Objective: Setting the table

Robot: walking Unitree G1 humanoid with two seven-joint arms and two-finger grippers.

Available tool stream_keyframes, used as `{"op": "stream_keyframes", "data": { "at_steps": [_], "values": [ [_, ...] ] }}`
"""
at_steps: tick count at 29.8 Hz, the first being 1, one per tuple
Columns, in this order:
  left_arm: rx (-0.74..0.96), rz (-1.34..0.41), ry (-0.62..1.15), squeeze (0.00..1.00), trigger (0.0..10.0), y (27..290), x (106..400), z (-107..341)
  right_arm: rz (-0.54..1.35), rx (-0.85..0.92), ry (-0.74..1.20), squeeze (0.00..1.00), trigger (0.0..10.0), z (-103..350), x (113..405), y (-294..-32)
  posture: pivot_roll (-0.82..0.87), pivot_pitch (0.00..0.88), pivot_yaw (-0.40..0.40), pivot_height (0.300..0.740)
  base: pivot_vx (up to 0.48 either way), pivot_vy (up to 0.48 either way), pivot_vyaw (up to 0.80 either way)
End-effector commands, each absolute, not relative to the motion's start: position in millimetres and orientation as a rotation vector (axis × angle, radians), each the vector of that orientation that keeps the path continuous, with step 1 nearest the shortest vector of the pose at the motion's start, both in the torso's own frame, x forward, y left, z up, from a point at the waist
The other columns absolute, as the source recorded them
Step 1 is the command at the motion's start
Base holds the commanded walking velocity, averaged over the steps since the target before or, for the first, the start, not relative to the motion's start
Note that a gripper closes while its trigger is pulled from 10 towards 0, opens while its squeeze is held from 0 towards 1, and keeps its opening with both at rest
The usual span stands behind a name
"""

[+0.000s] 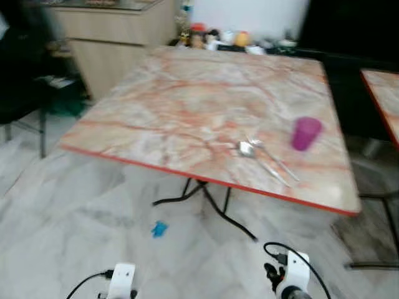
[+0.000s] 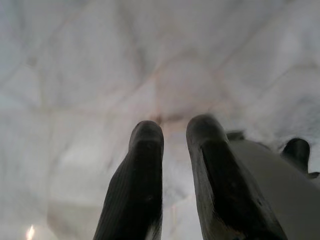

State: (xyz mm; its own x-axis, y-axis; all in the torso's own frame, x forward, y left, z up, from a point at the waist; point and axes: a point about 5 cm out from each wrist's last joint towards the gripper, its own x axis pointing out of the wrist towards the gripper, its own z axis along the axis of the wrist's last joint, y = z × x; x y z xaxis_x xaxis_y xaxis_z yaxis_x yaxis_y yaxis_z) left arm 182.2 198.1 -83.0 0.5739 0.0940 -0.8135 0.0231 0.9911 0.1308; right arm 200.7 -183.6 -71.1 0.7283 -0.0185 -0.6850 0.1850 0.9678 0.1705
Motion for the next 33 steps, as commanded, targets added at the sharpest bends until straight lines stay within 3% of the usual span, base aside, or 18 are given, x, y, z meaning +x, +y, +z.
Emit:
{"op": "stream_keyframes", "data": {
  "at_steps": [1,10,22,33],
  "values": [
    [0.139,0.038,0.967,0.0,10.0,196.9,181.5,-83.7,-0.124,0.254,0.766,0.0,10.0,-75.8,191.7,-182.2,0.03,0.0,-0.001,0.74,0.0,0.0,0.0],
    [0.14,0.037,0.967,0.0,10.0,197.2,180.7,-84.0,-0.13,0.138,0.708,0.0,10.0,-70.9,195.6,-184.4,0.03,0.0,-0.008,0.74,0.0,0.0,0.0],
    [0.139,0.04,0.965,0.0,10.0,196.8,182.5,-83.3,-0.218,-0.025,0.313,0.0,10.0,-25.1,209.7,-210.8,0.01,0.0,-0.015,0.74,0.0,0.0,0.0],
    [0.135,0.051,0.952,0.0,10.0,196.9,183.7,-82.5,-0.238,-0.057,0.02,0.0,10.0,38.8,214.7,-206.5,0.01,0.0,-0.018,0.74,0.0,0.0,0.0]
  ]
}}
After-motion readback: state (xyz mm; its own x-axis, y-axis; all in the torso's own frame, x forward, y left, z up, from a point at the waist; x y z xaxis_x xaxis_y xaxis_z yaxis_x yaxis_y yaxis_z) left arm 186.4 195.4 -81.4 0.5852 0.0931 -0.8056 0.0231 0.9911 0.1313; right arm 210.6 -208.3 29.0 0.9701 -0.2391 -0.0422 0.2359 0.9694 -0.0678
